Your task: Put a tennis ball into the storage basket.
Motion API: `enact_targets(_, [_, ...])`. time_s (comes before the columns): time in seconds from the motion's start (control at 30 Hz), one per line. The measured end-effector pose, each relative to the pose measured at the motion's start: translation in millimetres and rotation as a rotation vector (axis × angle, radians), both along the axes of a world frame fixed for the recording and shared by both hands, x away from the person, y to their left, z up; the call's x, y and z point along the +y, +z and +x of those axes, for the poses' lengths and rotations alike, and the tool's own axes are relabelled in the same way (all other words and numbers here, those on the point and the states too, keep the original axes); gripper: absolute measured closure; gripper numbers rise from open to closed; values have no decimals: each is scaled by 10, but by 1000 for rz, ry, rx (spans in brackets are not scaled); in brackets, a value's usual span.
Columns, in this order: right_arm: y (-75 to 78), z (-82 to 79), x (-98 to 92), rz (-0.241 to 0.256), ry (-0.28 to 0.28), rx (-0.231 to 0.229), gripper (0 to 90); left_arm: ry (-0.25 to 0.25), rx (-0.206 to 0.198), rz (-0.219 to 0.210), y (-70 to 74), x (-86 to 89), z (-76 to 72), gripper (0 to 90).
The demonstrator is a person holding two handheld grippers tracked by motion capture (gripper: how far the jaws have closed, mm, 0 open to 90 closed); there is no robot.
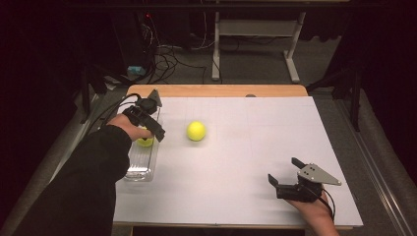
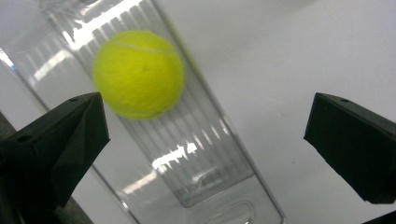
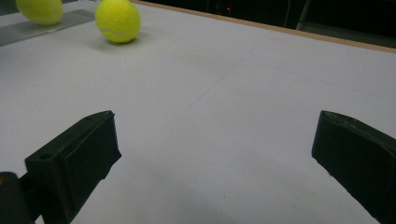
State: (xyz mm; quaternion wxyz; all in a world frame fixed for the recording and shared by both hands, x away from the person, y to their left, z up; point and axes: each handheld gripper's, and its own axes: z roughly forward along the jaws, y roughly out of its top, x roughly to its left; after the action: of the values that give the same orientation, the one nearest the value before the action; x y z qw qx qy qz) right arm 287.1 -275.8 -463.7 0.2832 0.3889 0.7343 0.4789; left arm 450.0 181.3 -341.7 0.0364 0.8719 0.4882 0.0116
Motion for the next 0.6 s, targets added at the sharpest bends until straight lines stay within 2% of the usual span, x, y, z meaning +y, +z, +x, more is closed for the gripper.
enact_targets(0.1, [-5, -2, 12, -1, 1, 7, 7, -41, 3, 2, -28, -149, -75, 5])
enact_targets(0.13, [-5, -3, 15, -1, 1, 5, 7, -41, 3, 2, -28, -149, -75, 5])
enact_targets(0.2, [-4, -4, 18, 0, 4, 2, 7, -74, -5, -10, -56, -260, -135, 5])
enact_targets(0.3, [-1, -5, 18, 0, 5, 1, 7, -92, -4, -13, -82, -335, -178, 5])
enact_targets(0.5, [5, -8, 10, 0, 2, 1, 7, -168, 16, -22, -188, -625, -354, 5])
enact_targets(0.6, [16, -11, 10, 11, -2, -1, 7, -186, 24, -25, -220, -694, -396, 5])
